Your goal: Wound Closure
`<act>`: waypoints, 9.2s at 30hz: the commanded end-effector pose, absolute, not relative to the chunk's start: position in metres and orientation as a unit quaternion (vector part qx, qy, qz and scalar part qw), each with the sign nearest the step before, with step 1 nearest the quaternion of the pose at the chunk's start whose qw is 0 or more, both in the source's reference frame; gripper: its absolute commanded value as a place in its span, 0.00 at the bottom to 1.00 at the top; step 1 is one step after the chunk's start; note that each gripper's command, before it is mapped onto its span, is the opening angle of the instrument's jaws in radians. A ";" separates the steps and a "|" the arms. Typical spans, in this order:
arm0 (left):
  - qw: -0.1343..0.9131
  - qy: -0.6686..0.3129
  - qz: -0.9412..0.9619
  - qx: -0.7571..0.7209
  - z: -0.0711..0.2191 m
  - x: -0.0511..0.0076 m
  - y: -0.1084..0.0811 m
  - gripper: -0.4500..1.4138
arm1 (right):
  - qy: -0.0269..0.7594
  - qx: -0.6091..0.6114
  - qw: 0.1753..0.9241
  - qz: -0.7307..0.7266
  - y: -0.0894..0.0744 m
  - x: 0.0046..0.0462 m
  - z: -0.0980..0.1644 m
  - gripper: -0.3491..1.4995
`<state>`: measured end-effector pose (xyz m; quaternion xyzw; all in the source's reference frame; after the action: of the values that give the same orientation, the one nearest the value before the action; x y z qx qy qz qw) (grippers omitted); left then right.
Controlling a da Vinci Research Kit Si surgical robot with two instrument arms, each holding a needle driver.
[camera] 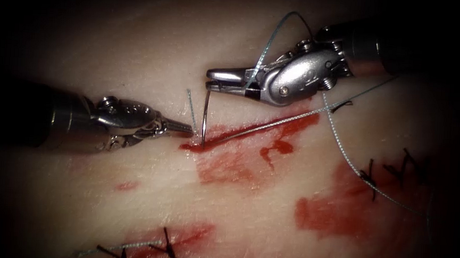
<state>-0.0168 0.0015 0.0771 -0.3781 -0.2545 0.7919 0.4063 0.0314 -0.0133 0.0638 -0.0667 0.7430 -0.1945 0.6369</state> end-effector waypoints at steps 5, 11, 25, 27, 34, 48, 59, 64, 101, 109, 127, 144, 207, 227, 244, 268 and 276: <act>0.406 -0.256 0.792 -0.378 0.078 -0.0173 0.001 0.00 | 0.730 -0.071 0.641 -0.225 -0.013 0.0327 0.064 0.00; 0.407 -0.256 0.792 -0.378 0.078 -0.0173 0.001 0.00 | 0.727 -0.090 0.636 -0.243 -0.013 0.0331 0.064 0.00; 0.407 -0.255 0.791 -0.378 0.078 -0.0173 0.001 0.00 | 0.720 -0.107 0.631 -0.267 -0.013 0.0334 0.064 0.00; 0.407 -0.255 0.791 -0.378 0.078 -0.0173 0.001 0.00 | 0.720 -0.107 0.632 -0.267 -0.013 0.0334 0.064 0.00; 0.407 -0.256 0.791 -0.378 0.078 -0.0173 0.001 0.00 | 0.726 -0.076 0.640 -0.238 -0.013 0.0335 0.064 0.00; 0.408 -0.256 0.791 -0.378 0.077 -0.0173 0.001 0.00 | 0.737 -0.024 0.651 -0.181 -0.012 0.0340 0.065 0.00; 0.408 -0.256 0.791 -0.377 0.077 -0.0173 0.001 0.00 | 0.742 0.025 0.645 -0.182 -0.012 0.0346 0.065 0.00; 0.408 -0.256 0.791 -0.377 0.077 -0.0173 0.001 0.00 | 0.743 0.032 0.644 -0.181 -0.012 0.0350 0.065 0.00; 0.408 -0.257 0.791 -0.377 0.077 -0.0174 0.001 0.00 | 0.744 0.148 0.645 -0.094 -0.012 0.0350 0.065 0.00; 0.408 -0.257 0.791 -0.377 0.077 -0.0173 0.001 0.00 | 0.745 0.184 0.639 -0.056 -0.011 0.0348 0.065 0.00; 0.398 -0.264 0.794 -0.377 0.077 -0.0171 0.001 0.00 | 0.681 0.313 0.648 0.133 -0.015 0.0337 0.067 0.00; 0.321 -0.279 0.797 -0.428 0.069 -0.0172 0.004 0.32 | 0.632 0.391 0.617 0.259 -0.015 0.0324 0.070 0.00; 0.395 -0.466 0.589 -0.530 0.067 -0.0242 -0.002 0.00 | 0.709 0.015 0.696 0.111 -0.019 0.0322 0.065 0.75; 0.474 -0.578 0.279 -0.603 0.056 -0.0151 0.008 0.00 | 0.736 0.167 0.656 0.020 -0.017 0.0349 0.061 0.00; 0.365 -0.248 0.503 -0.743 0.056 -0.0106 0.012 0.00 | 0.624 0.423 0.643 -0.137 -0.023 0.0350 0.061 0.00; 0.427 -0.028 0.621 -0.657 0.056 0.0050 0.019 0.00 | 0.414 0.620 0.667 0.010 -0.032 0.0200 0.060 0.00; 0.428 -0.077 0.617 -0.657 0.055 0.0049 0.019 0.00 | 0.384 0.593 0.706 0.056 -0.031 0.0156 0.060 0.00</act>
<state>0.0047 0.0188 0.0541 -0.6578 -0.1066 0.6111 0.4271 0.0148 -0.0303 0.0595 0.5901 0.3861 0.0629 0.7063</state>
